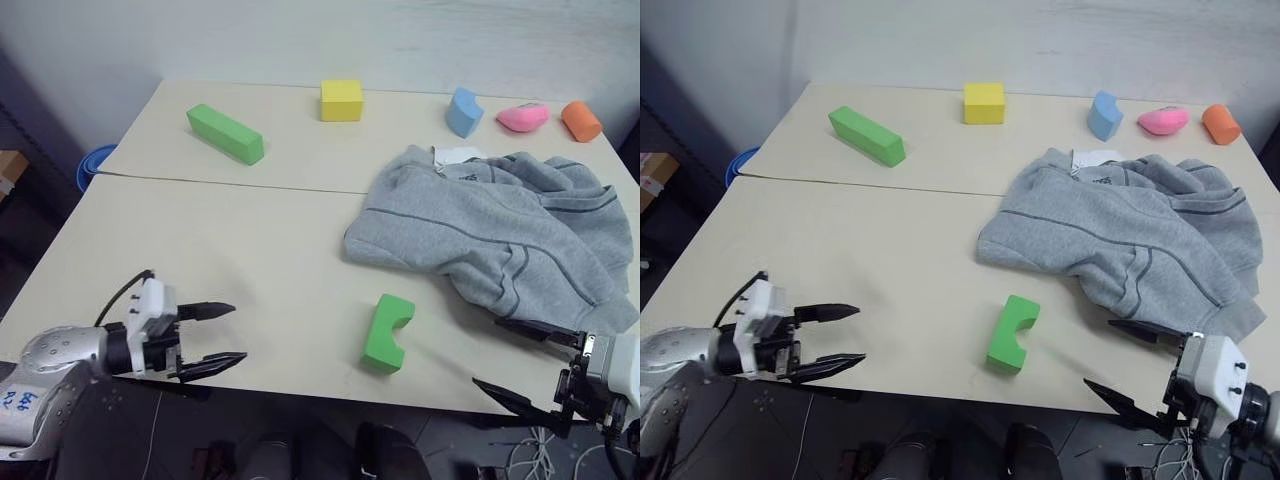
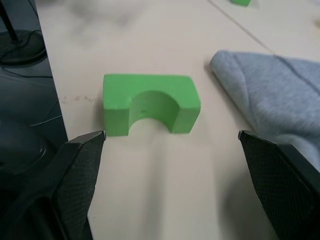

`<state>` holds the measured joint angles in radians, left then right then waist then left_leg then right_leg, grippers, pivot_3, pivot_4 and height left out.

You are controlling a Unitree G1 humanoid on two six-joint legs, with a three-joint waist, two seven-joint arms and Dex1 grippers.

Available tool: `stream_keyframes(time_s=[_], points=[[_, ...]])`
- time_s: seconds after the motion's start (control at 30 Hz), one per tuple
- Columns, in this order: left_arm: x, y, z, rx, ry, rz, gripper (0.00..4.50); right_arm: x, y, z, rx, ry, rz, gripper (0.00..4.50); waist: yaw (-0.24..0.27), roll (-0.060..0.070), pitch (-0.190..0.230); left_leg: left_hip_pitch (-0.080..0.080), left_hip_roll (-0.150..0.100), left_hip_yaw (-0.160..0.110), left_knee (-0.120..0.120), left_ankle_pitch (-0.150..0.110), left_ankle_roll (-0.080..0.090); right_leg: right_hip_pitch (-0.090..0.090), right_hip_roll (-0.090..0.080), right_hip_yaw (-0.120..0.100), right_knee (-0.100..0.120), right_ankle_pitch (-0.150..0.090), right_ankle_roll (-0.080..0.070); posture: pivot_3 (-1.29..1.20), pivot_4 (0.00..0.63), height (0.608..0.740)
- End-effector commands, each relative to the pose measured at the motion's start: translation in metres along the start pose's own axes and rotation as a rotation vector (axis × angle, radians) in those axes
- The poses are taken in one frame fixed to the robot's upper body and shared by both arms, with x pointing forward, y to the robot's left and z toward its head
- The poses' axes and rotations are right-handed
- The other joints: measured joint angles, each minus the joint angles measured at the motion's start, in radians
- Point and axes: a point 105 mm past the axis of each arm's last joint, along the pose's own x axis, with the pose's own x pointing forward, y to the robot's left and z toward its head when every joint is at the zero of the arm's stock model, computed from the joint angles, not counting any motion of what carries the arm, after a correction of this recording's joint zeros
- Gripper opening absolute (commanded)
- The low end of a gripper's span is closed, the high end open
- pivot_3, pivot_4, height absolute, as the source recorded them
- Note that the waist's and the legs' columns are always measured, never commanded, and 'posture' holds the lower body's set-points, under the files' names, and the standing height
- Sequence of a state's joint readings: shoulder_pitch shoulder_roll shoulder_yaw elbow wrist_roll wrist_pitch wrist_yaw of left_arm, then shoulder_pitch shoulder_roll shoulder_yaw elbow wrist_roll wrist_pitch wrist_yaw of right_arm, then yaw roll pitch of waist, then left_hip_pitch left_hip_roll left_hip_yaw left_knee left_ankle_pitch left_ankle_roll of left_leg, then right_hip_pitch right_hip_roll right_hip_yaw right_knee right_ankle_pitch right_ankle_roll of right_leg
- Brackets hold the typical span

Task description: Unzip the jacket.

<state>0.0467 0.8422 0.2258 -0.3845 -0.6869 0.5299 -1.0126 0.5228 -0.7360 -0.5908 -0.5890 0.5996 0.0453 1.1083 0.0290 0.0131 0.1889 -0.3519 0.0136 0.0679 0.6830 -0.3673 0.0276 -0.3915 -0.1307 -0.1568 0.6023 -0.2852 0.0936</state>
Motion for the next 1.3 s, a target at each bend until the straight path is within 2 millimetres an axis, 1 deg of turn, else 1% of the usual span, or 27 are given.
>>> stream_keyframes(time_s=[0.03, 0.13, 0.3, 0.43, 0.6, 0.7, 0.77, 0.83, 0.9, 1.0, 1.07, 1.13, 1.2, 1.27, 1.3], points=[[0.008, -0.008, 0.014, 0.002, -0.033, -0.04, 4.5, 0.003, 0.006, 0.009, -0.031, -0.028, 0.03, 4.45, -0.002, 0.0, 0.0, 0.0, 0.0, 0.0, 0.0, 0.0, 0.0, 0.0, 0.0, 0.0, 0.0, 0.0, 0.0, 0.0, 0.15, 0.74], [0.013, -0.011, 0.016, -0.014, -0.022, -0.076, 4.5, 0.004, 0.002, 0.008, -0.043, -0.029, 0.013, 4.45, -0.005, 0.0, 0.0, 0.001, 0.0, 0.0, 0.0, 0.0, -0.001, 0.0, 0.001, 0.0, 0.001, 0.0, 0.0, 0.0, 0.15, 0.74], [0.037, -0.018, 0.026, -0.102, -0.031, -0.126, 4.5, -0.005, -0.001, 0.002, -0.067, -0.026, 0.011, 4.45, 0.0, 0.0, 0.0, 0.001, -0.001, 0.001, 0.0, 0.001, -0.001, 0.0, 0.001, 0.001, 0.002, 0.0, 0.0, 0.0, 0.15, 0.74], [0.081, -0.022, 0.031, -0.214, 0.022, -0.198, 4.5, -0.006, -0.002, 0.0, -0.076, -0.029, 0.008, 4.45, 0.015, 0.0, 0.0, 0.0, -0.003, -0.001, 0.002, 0.002, 0.001, 0.001, 0.001, 0.001, 0.003, 0.001, 0.001, 0.0, 0.15, 0.74], [0.131, -0.02, 0.038, -0.302, 0.094, -0.258, 4.5, -0.005, -0.003, -0.004, -0.076, -0.033, -0.009, 4.45, 0.022, -0.001, 0.0, 0.0, -0.004, 0.0, 0.003, 0.003, 0.001, 0.001, 0.002, 0.002, 0.004, 0.001, 0.002, 0.0, 0.15, 0.74], [0.157, -0.021, 0.038, -0.287, 0.169, -0.26, 4.5, -0.004, -0.004, -0.004, -0.076, -0.038, -0.017, 4.45, 0.021, -0.001, 0.0, 0.0, -0.004, 0.001, 0.004, 0.003, 0.001, 0.001, 0.003, 0.002, 0.004, 0.001, 0.002, 0.0, 0.15, 0.74], [0.176, -0.026, 0.041, -0.273, 0.197, -0.274, 4.5, -0.003, -0.003, -0.005, -0.075, -0.041, -0.023, 4.45, 0.022, -0.001, 0.0, 0.0, -0.004, 0.001, 0.004, 0.003, 0.001, 0.001, 0.003, 0.002, 0.004, 0.001, 0.002, 0.0, 0.15, 0.74], [0.189, -0.033, 0.043, -0.262, 0.225, -0.305, 4.5, -0.003, -0.002, -0.007, -0.079, -0.042, -0.026, 4.45, 0.023, -0.001, 0.0, 0.0, -0.004, 0.001, 0.004, 0.003, 0.001, 0.001, 0.004, 0.001, 0.004, 0.001, 0.002, 0.0, 0.15, 0.74], [0.201, -0.037, 0.036, -0.227, 0.276, -0.312, 4.5, -0.003, 0.0, -0.008, -0.073, -0.047, -0.029, 4.45, 0.023, -0.001, 0.0, 0.0, -0.004, 0.001, 0.005, 0.003, 0.001, 0.001, 0.004, 0.001, 0.004, 0.001, 0.002, 0.0, 0.15, 0.74], [0.217, -0.036, 0.024, -0.163, 0.328, -0.293, 4.5, -0.003, 0.004, -0.011, -0.065, -0.048, -0.021, 4.45, 0.022, -0.001, 0.0, 0.0, -0.004, 0.001, 0.005, 0.003, 0.001, 0.001, 0.004, 0.001, 0.004, 0.001, 0.002, 0.0, 0.15, 0.74], [0.225, -0.033, 0.014, -0.069, 0.368, -0.272, 4.08, -0.003, 0.007, -0.013, -0.059, -0.051, -0.023, 4.5, 0.024, -0.001, -0.001, 0.0, -0.004, 0.002, 0.005, 0.003, 0.0, 0.001, 0.004, 0.001, 0.004, 0.001, 0.002, 0.0, 0.15, 0.74], [0.227, -0.029, 0.01, -0.002, 0.381, -0.265, 3.62, -0.003, 0.009, -0.015, -0.057, -0.054, -0.027, 4.5, 0.027, -0.002, -0.001, 0.0, -0.004, 0.001, 0.006, 0.003, 0.0, 0.001, 0.004, 0.001, 0.004, 0.001, 0.002, 0.0, 0.15, 0.74], [0.229, -0.022, 0.011, 0.038, 0.366, -0.236, 3.04, -0.003, 0.009, -0.017, -0.058, -0.056, -0.033, 4.5, 0.027, -0.001, -0.001, 0.001, -0.004, 0.001, 0.009, 0.003, 0.001, 0.004, 0.004, 0.001, 0.003, 0.002, 0.003, 0.0, 0.15, 0.74], [0.227, -0.017, 0.016, 0.088, 0.33, -0.236, 2.6, -0.004, 0.01, -0.02, -0.056, -0.056, -0.037, 4.5, 0.026, -0.002, -0.001, 0.001, -0.004, -0.001, 0.011, 0.002, 0.002, 0.007, 0.003, 0.002, 0.001, 0.002, 0.004, 0.0, 0.15, 0.74], [0.225, -0.013, 0.019, 0.086, 0.306, -0.221, 2.42, -0.004, 0.011, -0.021, -0.055, -0.057, -0.038, 4.5, 0.025, -0.002, -0.001, 0.002, -0.004, -0.003, 0.012, 0.002, 0.002, 0.008, 0.003, 0.001, -0.001, 0.002, 0.004, 0.0, 0.15, 0.74]])
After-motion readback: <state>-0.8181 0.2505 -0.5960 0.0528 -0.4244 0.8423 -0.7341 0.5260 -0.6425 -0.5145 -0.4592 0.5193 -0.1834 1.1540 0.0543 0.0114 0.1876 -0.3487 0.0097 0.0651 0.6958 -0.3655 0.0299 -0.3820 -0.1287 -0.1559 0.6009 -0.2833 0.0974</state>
